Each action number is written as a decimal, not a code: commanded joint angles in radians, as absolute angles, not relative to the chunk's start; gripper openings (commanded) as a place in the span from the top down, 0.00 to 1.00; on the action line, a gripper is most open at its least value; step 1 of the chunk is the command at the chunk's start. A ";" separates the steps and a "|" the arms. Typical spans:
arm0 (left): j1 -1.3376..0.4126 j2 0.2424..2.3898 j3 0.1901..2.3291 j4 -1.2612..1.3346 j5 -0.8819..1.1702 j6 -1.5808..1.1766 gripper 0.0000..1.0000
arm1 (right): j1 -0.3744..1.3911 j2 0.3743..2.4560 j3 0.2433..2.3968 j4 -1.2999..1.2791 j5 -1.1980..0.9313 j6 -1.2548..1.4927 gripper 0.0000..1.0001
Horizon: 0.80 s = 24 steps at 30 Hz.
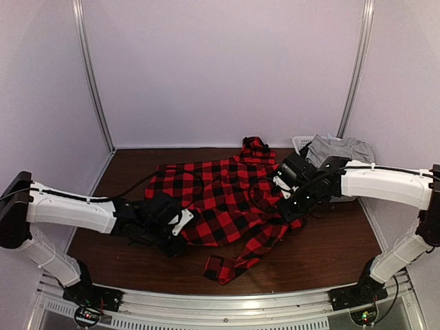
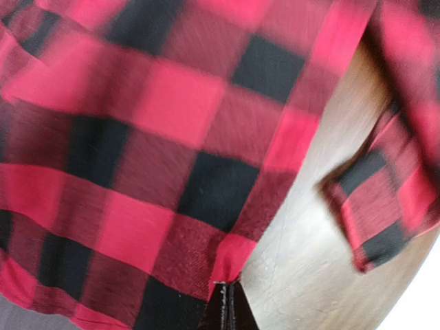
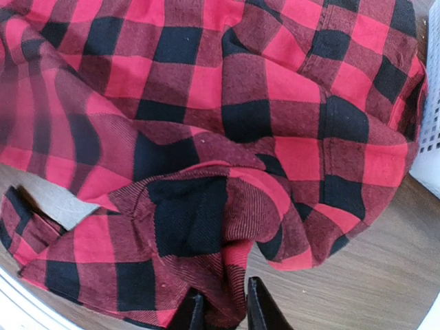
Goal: Fold and stack the long sleeve shirts
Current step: Pick up the flattened shirt from the center of the board, then pick up the sleeve from the center of the board.
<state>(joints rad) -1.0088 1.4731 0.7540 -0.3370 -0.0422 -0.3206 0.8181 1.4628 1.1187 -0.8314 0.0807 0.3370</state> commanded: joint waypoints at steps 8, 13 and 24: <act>-0.712 1.298 0.794 -0.220 0.197 -0.388 1.00 | 0.949 1.398 1.115 -0.727 0.068 0.442 0.27; -0.608 1.361 0.858 -0.194 0.242 -0.374 1.00 | 1.075 1.374 1.051 -0.657 0.142 0.546 0.17; -0.495 1.485 0.971 -0.147 0.258 -0.379 1.00 | 1.323 1.542 0.981 -0.375 0.109 0.661 0.19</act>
